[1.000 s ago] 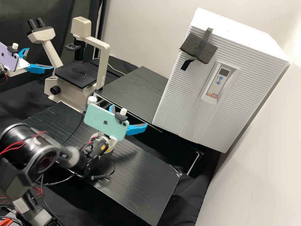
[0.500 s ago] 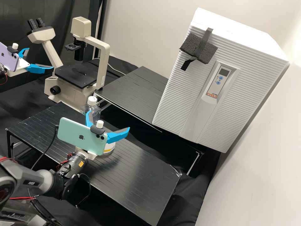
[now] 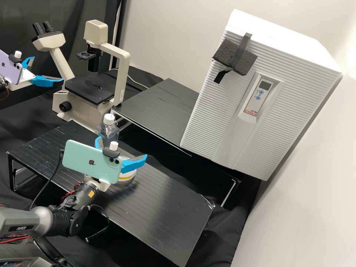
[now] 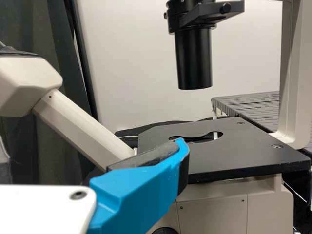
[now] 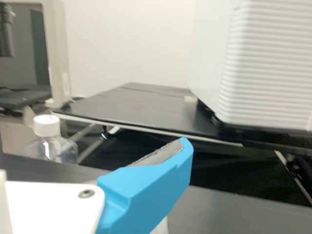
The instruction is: Open the petri dish lid.
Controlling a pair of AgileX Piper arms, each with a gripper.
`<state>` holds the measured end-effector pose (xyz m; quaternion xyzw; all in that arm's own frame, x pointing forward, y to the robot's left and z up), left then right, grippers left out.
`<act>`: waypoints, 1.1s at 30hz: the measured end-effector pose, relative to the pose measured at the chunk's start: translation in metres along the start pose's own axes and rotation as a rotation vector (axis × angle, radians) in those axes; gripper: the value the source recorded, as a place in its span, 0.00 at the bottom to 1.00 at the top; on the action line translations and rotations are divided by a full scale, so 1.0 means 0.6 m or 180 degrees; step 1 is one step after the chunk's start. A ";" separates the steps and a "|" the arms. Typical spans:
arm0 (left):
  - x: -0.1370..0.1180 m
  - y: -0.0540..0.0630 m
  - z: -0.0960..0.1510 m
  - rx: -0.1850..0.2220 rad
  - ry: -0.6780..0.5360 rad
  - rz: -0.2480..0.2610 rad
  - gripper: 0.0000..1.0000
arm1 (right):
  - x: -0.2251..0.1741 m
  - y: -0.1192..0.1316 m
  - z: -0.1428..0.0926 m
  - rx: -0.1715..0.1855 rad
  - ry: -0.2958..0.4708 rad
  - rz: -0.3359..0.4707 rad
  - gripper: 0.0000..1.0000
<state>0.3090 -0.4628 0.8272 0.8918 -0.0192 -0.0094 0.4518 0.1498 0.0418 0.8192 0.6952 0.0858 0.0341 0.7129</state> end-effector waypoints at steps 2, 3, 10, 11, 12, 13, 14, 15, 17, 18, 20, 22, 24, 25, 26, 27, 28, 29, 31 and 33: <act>0.000 0.000 0.000 0.0000 0.0000 0.0000 1.00 | 0.000 0.002 0.005 -0.0016 -0.0063 0.0022 1.00; 0.000 0.000 0.000 0.0000 0.0000 0.0000 1.00 | -0.001 0.004 0.007 -0.0013 -0.0102 0.0035 1.00; 0.000 0.000 0.000 0.0000 0.0000 0.0000 1.00 | -0.010 0.004 0.014 -0.0033 -0.0233 -0.0082 1.00; 0.000 0.000 0.000 0.0000 0.0000 0.0000 1.00 | -0.011 0.004 0.014 -0.0034 -0.0245 -0.0102 1.00; 0.000 0.000 0.000 0.0000 0.0000 0.0000 1.00 | -0.012 0.003 0.014 -0.0054 -0.0240 -0.0132 1.00; 0.000 0.000 0.000 0.0000 0.0000 0.0000 1.00 | -0.014 0.003 0.014 -0.0060 -0.0245 -0.0162 1.00; 0.000 0.000 0.000 0.0000 0.0000 0.0000 1.00 | -0.015 0.003 0.015 -0.0055 -0.0250 -0.0181 1.00; 0.000 0.000 0.000 0.0000 0.0000 0.0000 1.00 | -0.015 0.003 0.017 -0.0055 -0.0267 -0.0209 1.00; 0.000 0.000 0.000 0.0000 0.0000 0.0000 1.00 | -0.017 0.002 0.019 -0.0056 -0.0298 -0.0256 1.00; 0.000 0.000 0.000 0.0000 0.0000 0.0000 1.00 | -0.018 0.001 0.020 -0.0066 -0.0305 -0.0286 1.00; 0.000 0.000 0.000 0.0000 0.0000 0.0000 1.00 | -0.019 0.001 0.021 -0.0054 -0.0323 -0.0303 1.00; 0.000 0.000 0.000 0.0000 0.0000 0.0000 1.00 | -0.019 0.001 0.022 -0.0041 -0.0331 -0.0308 1.00; 0.000 0.000 0.000 0.0000 0.0000 0.0000 1.00 | -0.019 0.001 0.022 -0.0058 -0.0331 -0.0322 1.00; 0.000 0.000 0.000 0.0000 0.0000 0.0000 1.00 | -0.020 0.001 0.023 -0.0068 -0.0335 -0.0327 1.00; 0.000 0.000 0.000 0.0000 0.0000 0.0000 1.00 | -0.020 0.001 0.023 -0.0072 -0.0339 -0.0328 0.00; 0.000 0.000 0.000 0.0000 0.0000 0.0000 1.00 | -0.020 0.001 0.023 -0.0080 -0.0341 -0.0332 0.00; 0.000 0.000 0.000 0.0000 0.0000 0.0000 1.00 | -0.020 0.000 0.023 -0.0085 -0.0339 -0.0337 0.00; 0.000 0.000 0.000 0.0000 0.0000 0.0000 1.00 | -0.020 0.001 0.023 -0.0084 -0.0342 -0.0334 0.00; 0.000 0.000 0.000 0.0000 0.0000 0.0000 1.00 | -0.020 0.001 0.023 -0.0084 -0.0345 -0.0332 0.00; 0.000 0.000 0.000 0.0000 0.0000 0.0000 1.00 | -0.020 0.000 0.024 -0.0076 -0.0353 -0.0341 0.00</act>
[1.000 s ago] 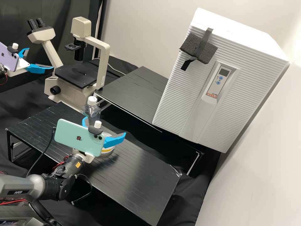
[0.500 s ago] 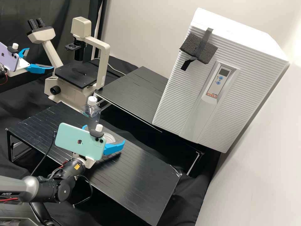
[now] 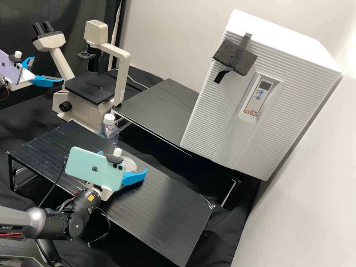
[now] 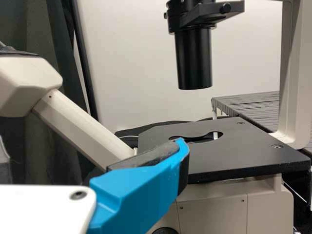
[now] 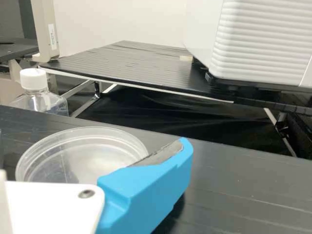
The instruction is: Open the petri dish lid.
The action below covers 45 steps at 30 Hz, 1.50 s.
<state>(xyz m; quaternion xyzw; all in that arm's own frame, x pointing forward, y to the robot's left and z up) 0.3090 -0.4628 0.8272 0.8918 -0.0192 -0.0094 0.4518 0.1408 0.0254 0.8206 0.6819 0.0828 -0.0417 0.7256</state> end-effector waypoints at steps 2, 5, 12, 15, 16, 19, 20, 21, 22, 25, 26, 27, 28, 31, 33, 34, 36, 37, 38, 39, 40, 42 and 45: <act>0.000 0.000 0.000 0.0000 0.0000 0.0000 1.00 | 0.001 -0.001 0.001 0.0010 -0.0011 -0.0013 0.00; 0.000 0.000 0.000 0.0000 0.0000 0.0000 1.00 | 0.002 -0.002 0.003 0.0030 -0.0031 -0.0038 0.00; 0.000 0.000 0.000 0.0000 0.0000 0.0000 1.00 | 0.005 -0.005 -0.001 0.0079 0.0037 -0.0064 0.00; 0.000 0.000 0.000 0.0000 0.0000 0.0000 1.00 | 0.005 -0.005 -0.002 0.0104 0.0054 -0.0058 0.00; 0.000 0.000 0.000 0.0000 0.0000 0.0000 1.00 | 0.006 -0.006 -0.003 0.0106 0.0061 -0.0066 0.00; 0.000 0.000 0.000 0.0000 0.0000 0.0000 1.00 | 0.007 -0.006 -0.002 0.0145 0.0052 -0.0063 0.00; 0.000 0.000 0.000 0.0000 0.0000 0.0000 1.00 | 0.007 -0.006 -0.002 0.0147 0.0054 -0.0061 0.00; 0.000 0.000 0.000 0.0000 0.0000 0.0000 1.00 | 0.008 -0.006 -0.002 0.0133 0.0050 -0.0066 0.00; 0.000 0.000 0.000 0.0000 0.0000 0.0000 1.00 | 0.008 -0.007 -0.001 0.0122 0.0045 -0.0075 0.00; 0.000 0.000 0.000 0.0000 0.0000 0.0000 1.00 | 0.011 -0.007 0.000 0.0134 0.0074 -0.0078 0.00; 0.000 0.000 0.000 0.0000 0.0000 0.0000 1.00 | 0.012 -0.007 0.000 0.0156 0.0073 -0.0078 0.00; 0.000 0.000 0.000 0.0000 0.0000 0.0000 1.00 | 0.012 -0.007 0.001 0.0165 0.0078 -0.0072 0.00; 0.000 0.000 0.000 0.0000 0.0000 0.0000 1.00 | 0.013 -0.007 0.001 0.0171 0.0080 -0.0074 0.00; 0.000 0.000 0.000 0.0000 0.0000 0.0000 1.00 | 0.016 -0.007 0.003 0.0156 0.0099 -0.0077 0.00; 0.000 0.000 0.000 0.0000 0.0000 0.0000 1.00 | 0.016 -0.005 0.003 0.0166 0.0114 -0.0049 0.00; 0.000 0.000 0.000 0.0000 0.0000 0.0000 1.00 | 0.016 -0.005 0.004 0.0165 0.0100 -0.0045 0.00; 0.000 0.000 0.000 0.0000 0.0000 0.0000 1.00 | 0.015 -0.003 0.007 0.0148 0.0077 -0.0023 0.00; 0.000 0.000 0.000 0.0000 0.0000 0.0000 1.00 | 0.014 -0.002 0.008 0.0138 0.0068 -0.0010 0.00; 0.000 0.000 0.000 0.0000 0.0000 0.0000 1.00 | 0.014 -0.001 0.009 0.0121 0.0060 -0.0010 0.00; 0.000 0.000 0.000 0.0000 0.0000 0.0000 1.00 | 0.013 0.000 0.010 0.0124 0.0056 -0.0009 0.00; 0.000 0.000 0.000 0.0000 0.0000 0.0000 1.00 | 0.011 0.001 0.011 0.0132 0.0051 -0.0004 0.00; 0.000 0.000 0.000 0.0000 0.0000 0.0000 1.00 | 0.007 0.004 0.010 0.0119 0.0065 0.0031 0.00; 0.000 0.000 0.000 0.0000 0.0000 0.0000 1.00 | 0.002 0.008 0.008 0.0070 0.0112 0.0055 0.00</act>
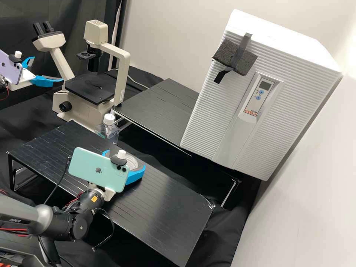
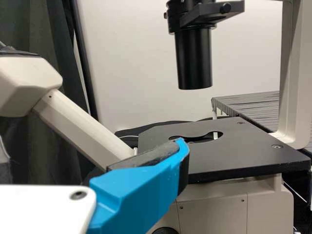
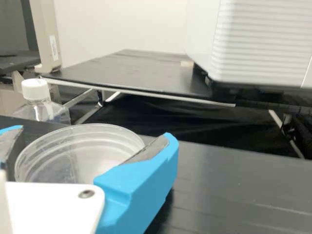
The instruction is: Open the petri dish lid.
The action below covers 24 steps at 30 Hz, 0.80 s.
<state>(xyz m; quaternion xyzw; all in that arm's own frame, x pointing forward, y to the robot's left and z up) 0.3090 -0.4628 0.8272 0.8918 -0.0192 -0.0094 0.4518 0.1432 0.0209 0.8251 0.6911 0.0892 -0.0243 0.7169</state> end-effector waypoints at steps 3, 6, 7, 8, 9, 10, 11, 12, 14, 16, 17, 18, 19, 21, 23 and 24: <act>0.000 0.000 0.000 0.0000 0.0000 0.0000 1.00 | -0.005 0.003 -0.005 -0.0105 0.0070 0.0043 0.00; 0.000 0.000 0.000 0.0000 0.0000 0.0000 1.00 | -0.008 0.006 -0.007 -0.0161 0.0123 0.0074 0.00; 0.000 0.000 0.000 0.0000 0.0000 0.0000 1.00 | -0.009 0.007 -0.009 -0.0178 0.0156 0.0095 0.00; 0.000 0.000 0.000 0.0000 0.0000 0.0000 1.00 | -0.010 0.010 -0.009 -0.0200 0.0188 0.0131 0.00; 0.000 0.000 0.000 0.0000 0.0000 0.0000 1.00 | -0.012 0.012 -0.008 -0.0216 0.0217 0.0151 0.00; 0.000 0.000 0.000 0.0000 0.0000 0.0000 1.00 | -0.014 0.017 -0.006 -0.0216 0.0223 0.0219 0.00; 0.000 0.000 0.000 0.0000 0.0000 0.0000 1.00 | -0.016 0.022 -0.003 -0.0205 0.0238 0.0286 0.00; 0.000 0.000 0.000 0.0000 0.0000 0.0000 1.00 | -0.017 0.027 0.000 -0.0180 0.0231 0.0365 0.00; 0.000 0.000 0.000 0.0000 0.0000 0.0000 1.00 | -0.020 0.033 0.008 -0.0156 0.0157 0.0456 0.00; 0.000 0.000 0.000 0.0000 0.0000 0.0000 1.00 | -0.023 0.039 0.018 -0.0111 0.0024 0.0537 0.00; 0.000 0.000 0.000 0.0000 0.0000 0.0000 1.00 | -0.024 0.041 0.024 -0.0086 -0.0040 0.0571 0.00; 0.000 0.000 0.000 0.0000 0.0000 0.0000 1.00 | -0.025 0.043 0.029 -0.0057 -0.0094 0.0599 0.00; 0.000 0.000 0.000 0.0000 0.0000 0.0000 1.00 | -0.026 0.045 0.035 -0.0024 -0.0154 0.0625 0.00; 0.000 0.000 0.000 0.0000 0.0000 0.0000 1.00 | -0.027 0.049 0.045 0.0068 -0.0249 0.0688 0.00; 0.000 0.000 0.000 0.0000 0.0000 0.0000 1.00 | -0.027 0.053 0.059 0.0237 -0.0362 0.0777 0.00; 0.000 0.000 0.000 0.0000 0.0000 0.0000 1.00 | -0.027 0.055 0.065 0.0305 -0.0408 0.0814 0.00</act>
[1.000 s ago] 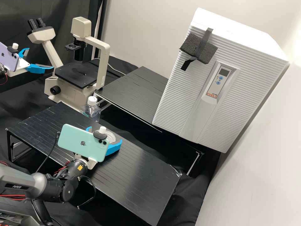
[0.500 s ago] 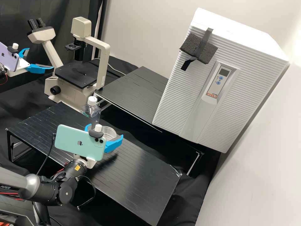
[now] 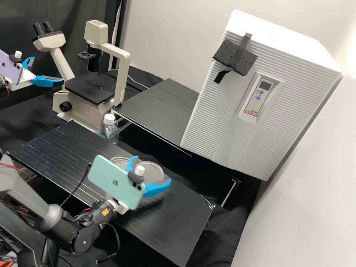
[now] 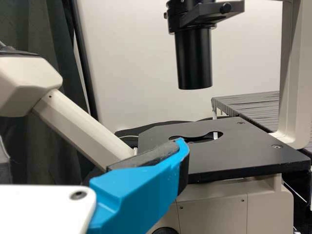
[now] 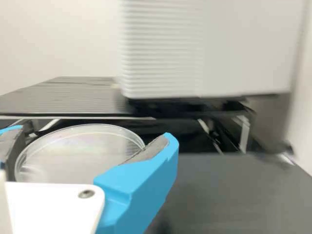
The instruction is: Open the petri dish lid.
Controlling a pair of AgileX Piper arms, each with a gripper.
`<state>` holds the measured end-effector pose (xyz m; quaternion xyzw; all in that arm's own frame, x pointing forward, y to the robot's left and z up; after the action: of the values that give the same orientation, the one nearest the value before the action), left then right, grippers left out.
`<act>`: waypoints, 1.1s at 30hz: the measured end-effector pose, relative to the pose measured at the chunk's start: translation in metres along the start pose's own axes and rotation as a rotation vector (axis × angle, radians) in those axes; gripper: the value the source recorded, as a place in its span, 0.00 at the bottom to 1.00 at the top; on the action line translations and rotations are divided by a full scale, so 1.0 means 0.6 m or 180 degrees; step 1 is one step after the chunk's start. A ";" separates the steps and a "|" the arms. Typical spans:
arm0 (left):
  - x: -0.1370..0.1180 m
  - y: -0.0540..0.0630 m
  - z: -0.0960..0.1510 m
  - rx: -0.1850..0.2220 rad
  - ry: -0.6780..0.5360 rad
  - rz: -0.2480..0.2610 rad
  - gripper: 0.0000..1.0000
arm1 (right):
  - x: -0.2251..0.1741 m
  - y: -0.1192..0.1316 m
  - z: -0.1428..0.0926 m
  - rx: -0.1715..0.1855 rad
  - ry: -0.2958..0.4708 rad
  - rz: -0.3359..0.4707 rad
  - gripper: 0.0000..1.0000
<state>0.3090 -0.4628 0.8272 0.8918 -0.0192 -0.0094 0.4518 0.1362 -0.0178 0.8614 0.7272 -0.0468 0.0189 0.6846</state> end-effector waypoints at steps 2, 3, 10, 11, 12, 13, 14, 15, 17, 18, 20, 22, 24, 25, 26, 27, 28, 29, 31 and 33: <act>0.000 0.000 0.000 0.0000 0.0000 0.0000 1.00 | 0.001 0.004 0.009 0.0095 -0.0091 0.0087 0.00; 0.000 0.000 0.000 0.0000 0.0000 0.0000 1.00 | 0.002 0.006 0.014 0.0126 -0.0136 0.0121 0.00; 0.000 0.000 0.000 0.0000 0.0000 0.0000 1.00 | 0.004 0.013 0.031 0.0067 -0.0314 0.0275 0.00; 0.000 0.000 0.000 0.0000 0.0000 0.0000 1.00 | 0.004 0.014 0.033 0.0043 -0.0334 0.0278 0.00; 0.000 0.000 0.000 0.0000 0.0000 0.0000 1.00 | 0.004 0.014 0.034 0.0017 -0.0351 0.0293 0.00; 0.000 0.000 0.000 0.0000 0.0000 0.0000 1.00 | 0.004 0.015 0.036 -0.0013 -0.0372 0.0304 0.00; 0.000 0.000 0.000 0.0000 0.0000 0.0000 1.00 | 0.005 0.015 0.037 -0.0046 -0.0384 0.0319 0.00; 0.000 0.000 0.000 0.0000 0.0000 0.0000 1.00 | 0.006 0.016 0.039 -0.0066 -0.0407 0.0335 0.00; 0.000 0.000 0.000 0.0000 0.0000 0.0000 1.00 | 0.007 0.015 0.041 -0.0107 -0.0427 0.0346 0.00; 0.000 0.000 0.000 0.0000 0.0000 0.0000 1.00 | 0.009 0.014 0.041 -0.0111 -0.0427 0.0339 0.00; 0.000 0.000 0.000 0.0000 0.0000 0.0000 1.00 | 0.011 0.011 0.042 -0.0157 -0.0426 0.0301 1.00; 0.000 0.000 0.000 0.0000 0.0000 0.0000 1.00 | 0.013 0.008 0.042 -0.0194 -0.0423 0.0257 1.00; 0.000 0.000 0.000 0.0000 0.0000 0.0000 1.00 | 0.015 0.006 0.041 -0.0220 -0.0409 0.0234 1.00; 0.000 0.000 0.000 0.0000 0.0000 0.0000 1.00 | 0.015 0.006 0.041 -0.0232 -0.0407 0.0234 1.00; 0.000 0.000 0.000 0.0000 0.0000 0.0000 1.00 | 0.016 0.005 0.040 -0.0251 -0.0395 0.0223 1.00; 0.000 0.000 0.000 0.0000 0.0000 0.0000 1.00 | 0.016 0.005 0.040 -0.0254 -0.0397 0.0221 1.00; 0.000 0.000 0.000 0.0000 0.0000 0.0000 1.00 | 0.016 0.004 0.040 -0.0254 -0.0393 0.0217 1.00; 0.000 0.000 0.000 0.0000 0.0000 0.0000 1.00 | 0.016 0.004 0.040 -0.0249 -0.0395 0.0211 1.00; 0.000 0.000 0.000 0.0000 0.0000 0.0000 1.00 | 0.017 0.002 0.041 -0.0241 -0.0389 0.0191 1.00; 0.000 0.000 0.000 0.0000 0.0000 0.0000 1.00 | 0.018 0.002 0.040 -0.0240 -0.0383 0.0185 1.00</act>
<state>0.3090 -0.4628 0.8272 0.8918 -0.0192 -0.0094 0.4518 0.1457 -0.0423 0.8620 0.6990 -0.1096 -0.0068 0.7066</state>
